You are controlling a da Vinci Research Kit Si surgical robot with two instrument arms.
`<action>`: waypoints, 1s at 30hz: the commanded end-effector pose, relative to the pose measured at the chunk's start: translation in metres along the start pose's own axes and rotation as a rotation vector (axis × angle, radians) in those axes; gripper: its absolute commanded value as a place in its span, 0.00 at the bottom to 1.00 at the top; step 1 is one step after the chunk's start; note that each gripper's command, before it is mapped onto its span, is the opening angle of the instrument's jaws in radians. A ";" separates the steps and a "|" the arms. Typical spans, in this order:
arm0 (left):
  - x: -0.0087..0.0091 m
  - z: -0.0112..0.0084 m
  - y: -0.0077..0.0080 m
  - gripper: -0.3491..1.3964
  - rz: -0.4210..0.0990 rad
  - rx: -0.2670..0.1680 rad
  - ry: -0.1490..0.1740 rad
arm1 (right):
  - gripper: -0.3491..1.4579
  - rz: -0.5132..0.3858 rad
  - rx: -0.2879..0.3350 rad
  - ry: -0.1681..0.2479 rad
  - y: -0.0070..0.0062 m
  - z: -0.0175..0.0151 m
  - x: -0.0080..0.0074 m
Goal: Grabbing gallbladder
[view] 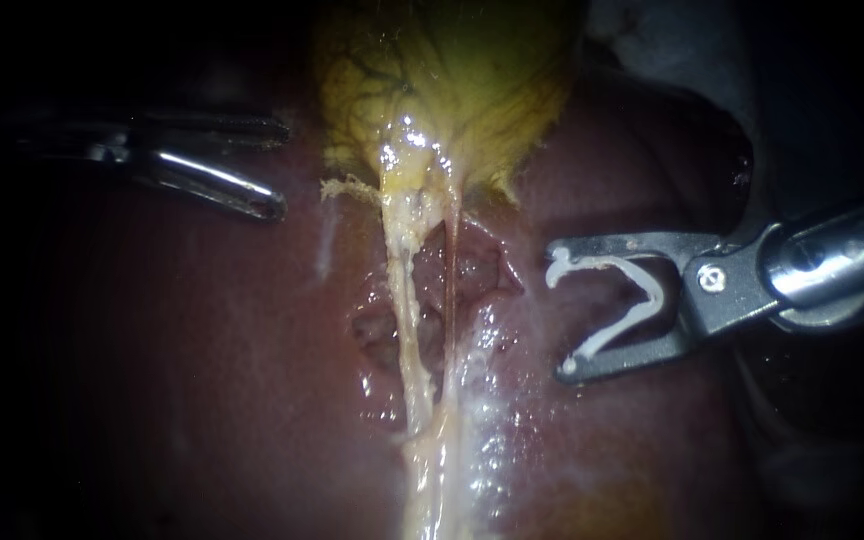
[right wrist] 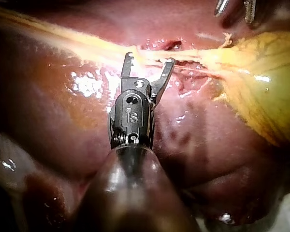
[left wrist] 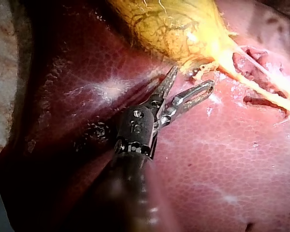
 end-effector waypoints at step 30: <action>0.0022 0.0093 0.0009 0.47 0.042 0.042 0.009 | 0.51 0.000 0.000 0.000 0.0000 0.0000 0.0000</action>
